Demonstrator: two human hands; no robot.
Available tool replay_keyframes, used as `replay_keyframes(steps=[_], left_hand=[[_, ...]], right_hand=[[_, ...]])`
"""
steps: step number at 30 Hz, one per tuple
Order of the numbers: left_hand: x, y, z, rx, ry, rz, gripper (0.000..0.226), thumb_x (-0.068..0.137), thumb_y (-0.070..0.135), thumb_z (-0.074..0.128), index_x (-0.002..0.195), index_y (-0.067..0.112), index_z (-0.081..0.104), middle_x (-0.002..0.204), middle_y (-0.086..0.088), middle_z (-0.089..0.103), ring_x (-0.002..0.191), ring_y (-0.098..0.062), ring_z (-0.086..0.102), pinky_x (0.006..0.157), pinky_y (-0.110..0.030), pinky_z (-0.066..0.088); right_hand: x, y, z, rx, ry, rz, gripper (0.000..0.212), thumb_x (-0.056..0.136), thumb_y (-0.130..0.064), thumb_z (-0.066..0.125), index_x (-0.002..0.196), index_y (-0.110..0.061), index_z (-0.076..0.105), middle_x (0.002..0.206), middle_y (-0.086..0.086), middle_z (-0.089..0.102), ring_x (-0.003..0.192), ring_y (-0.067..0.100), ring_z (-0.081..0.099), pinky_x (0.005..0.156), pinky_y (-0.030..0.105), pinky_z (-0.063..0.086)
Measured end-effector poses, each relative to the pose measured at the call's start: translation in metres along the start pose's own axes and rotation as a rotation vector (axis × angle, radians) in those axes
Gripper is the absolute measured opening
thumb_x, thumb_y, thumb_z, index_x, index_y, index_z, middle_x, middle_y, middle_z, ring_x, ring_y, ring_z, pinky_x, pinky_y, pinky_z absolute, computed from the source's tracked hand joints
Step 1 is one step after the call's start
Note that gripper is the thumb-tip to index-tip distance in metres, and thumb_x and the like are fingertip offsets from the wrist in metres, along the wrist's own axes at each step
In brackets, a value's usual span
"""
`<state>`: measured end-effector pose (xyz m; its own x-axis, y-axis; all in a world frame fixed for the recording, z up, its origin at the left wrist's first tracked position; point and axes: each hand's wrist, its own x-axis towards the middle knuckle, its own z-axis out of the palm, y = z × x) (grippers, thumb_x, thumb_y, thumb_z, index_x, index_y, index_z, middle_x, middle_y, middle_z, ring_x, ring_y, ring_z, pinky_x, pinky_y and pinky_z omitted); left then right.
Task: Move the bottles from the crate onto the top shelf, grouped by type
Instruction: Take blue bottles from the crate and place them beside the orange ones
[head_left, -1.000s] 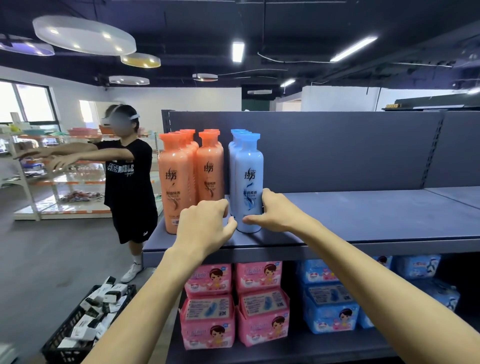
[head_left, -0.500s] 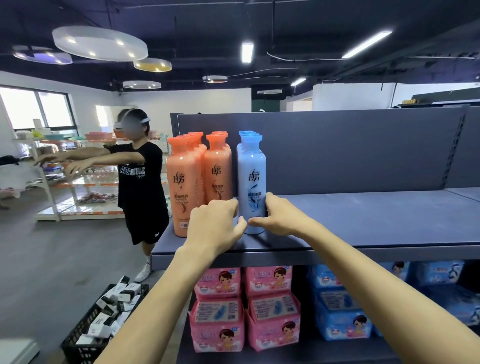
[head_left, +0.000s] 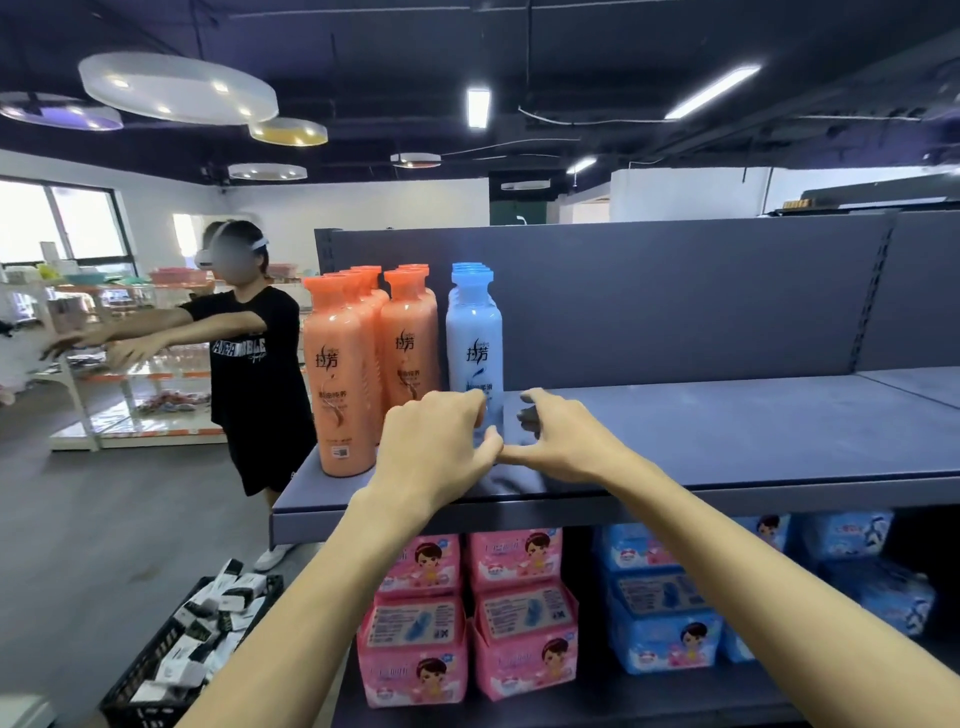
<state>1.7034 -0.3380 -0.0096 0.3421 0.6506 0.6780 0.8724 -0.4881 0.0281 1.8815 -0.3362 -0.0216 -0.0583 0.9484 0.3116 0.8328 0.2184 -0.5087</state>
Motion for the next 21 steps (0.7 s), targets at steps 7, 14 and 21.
replay_keyframes(steps=[7, 14, 21], left_hand=[[0.004, 0.071, 0.010, -0.120, -0.053, 0.124, 0.025, 0.088, 0.047, 0.050, 0.088, 0.022, 0.054, 0.080, 0.007, 0.063, 0.079, -0.020, 0.058, 0.068, -0.034, 0.045], [-0.041, 0.136, 0.046, -0.286, -0.119, 0.294, 0.026, 0.085, 0.051, 0.042, 0.083, 0.025, 0.047, 0.077, 0.008, 0.061, 0.075, -0.018, 0.059, 0.063, -0.036, 0.048], [-0.131, 0.174, 0.141, -0.313, -0.451, 0.212, 0.027, 0.086, 0.052, 0.040, 0.091, 0.026, 0.048, 0.090, 0.008, 0.064, 0.089, -0.016, 0.062, 0.067, -0.034, 0.043]], right_hand=[[-0.048, 0.051, -0.053, -0.134, 0.129, 0.041, 0.063, 0.090, -0.036, 0.070, 0.140, -0.007, 0.047, 0.138, 0.009, 0.058, 0.130, 0.020, 0.052, 0.106, 0.036, 0.045], [-0.136, 0.102, -0.063, -0.157, 0.314, -0.055, 0.029, 0.091, -0.020, 0.069, 0.118, -0.013, 0.068, 0.111, -0.004, 0.073, 0.100, 0.007, 0.068, 0.093, 0.022, 0.051], [-0.209, 0.170, -0.016, -0.195, 0.314, -0.003, 0.036, 0.087, -0.017, 0.074, 0.122, -0.010, 0.069, 0.113, -0.001, 0.072, 0.104, 0.014, 0.068, 0.093, 0.029, 0.054]])
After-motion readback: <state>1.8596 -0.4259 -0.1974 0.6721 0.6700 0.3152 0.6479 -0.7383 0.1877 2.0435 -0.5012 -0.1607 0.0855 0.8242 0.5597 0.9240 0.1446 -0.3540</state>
